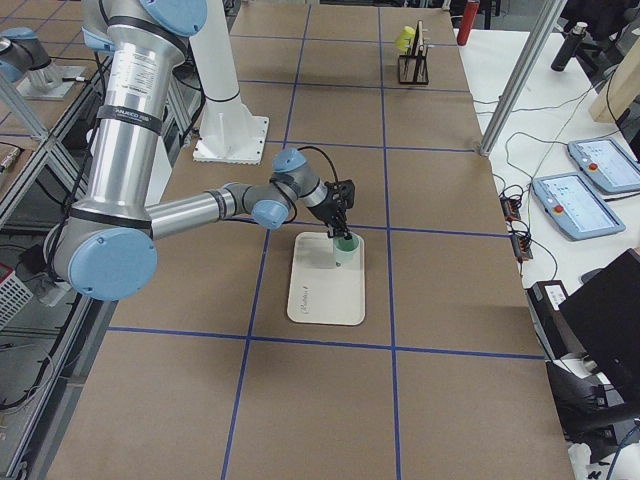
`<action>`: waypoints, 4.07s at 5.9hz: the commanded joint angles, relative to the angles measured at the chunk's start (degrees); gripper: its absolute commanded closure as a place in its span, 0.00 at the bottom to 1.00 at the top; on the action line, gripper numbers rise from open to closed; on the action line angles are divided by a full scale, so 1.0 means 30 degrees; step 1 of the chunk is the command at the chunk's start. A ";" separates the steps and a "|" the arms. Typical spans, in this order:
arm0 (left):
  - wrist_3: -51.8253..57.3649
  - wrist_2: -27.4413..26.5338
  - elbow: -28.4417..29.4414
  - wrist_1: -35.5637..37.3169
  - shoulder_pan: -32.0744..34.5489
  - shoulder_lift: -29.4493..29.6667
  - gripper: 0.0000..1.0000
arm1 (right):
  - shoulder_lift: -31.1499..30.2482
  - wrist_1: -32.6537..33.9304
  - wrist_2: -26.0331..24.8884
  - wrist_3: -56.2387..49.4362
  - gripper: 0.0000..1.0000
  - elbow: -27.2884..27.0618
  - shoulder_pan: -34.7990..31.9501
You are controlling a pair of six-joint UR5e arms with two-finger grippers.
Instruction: Left arm grabs green cup and hands to right arm on tray
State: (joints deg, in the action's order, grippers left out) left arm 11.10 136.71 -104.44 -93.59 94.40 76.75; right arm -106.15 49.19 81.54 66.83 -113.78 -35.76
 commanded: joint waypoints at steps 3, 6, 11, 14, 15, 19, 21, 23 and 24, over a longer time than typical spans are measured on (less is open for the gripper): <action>0.0020 0.0074 -0.0166 0.0200 -0.0030 -0.0038 0.00 | -0.2233 -0.2831 -0.3771 0.2244 0.93 0.0512 0.3009; 0.0020 0.0074 -0.0253 0.0171 -0.0030 0.0021 0.00 | -0.2028 -0.2890 -0.3657 0.1488 0.00 0.0516 0.3101; -0.0009 0.0163 -0.0254 0.0082 0.0029 -0.0328 0.00 | -0.0542 -0.0592 0.9374 -0.6926 0.00 -0.0219 -0.7063; -0.0302 -0.0042 -0.0459 0.0344 0.0029 -0.0682 0.00 | 0.1686 0.7246 1.5405 -1.5948 0.00 -0.0161 -1.4020; -0.0302 -0.0188 -0.0488 0.1390 -0.0058 -0.0450 0.00 | 0.1925 0.9393 1.5562 -1.8849 0.00 -0.0132 -1.5372; -0.0244 -0.0892 -0.0662 0.3247 -0.0470 0.0988 0.00 | 0.2134 1.2078 1.7350 -2.4743 0.00 0.3169 -1.8046; -0.0214 -0.0687 -0.0868 0.3130 -0.0469 0.0988 0.00 | 0.0678 1.2726 1.5927 -2.5793 0.00 0.3881 -1.8140; -0.0039 -0.0716 -0.0752 0.2751 -0.0498 0.0901 0.00 | 0.0347 1.2755 1.6118 -2.5705 0.00 0.4087 -1.8111; -0.0212 -0.0803 -0.0606 0.1936 -0.0470 0.0755 0.00 | 0.0375 1.2610 1.6150 -2.5618 0.00 0.4000 -1.8140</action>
State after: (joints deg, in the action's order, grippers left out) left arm 10.76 134.49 -106.61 -85.99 92.95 79.36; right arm -104.92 87.31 129.82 -10.25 -101.70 -90.13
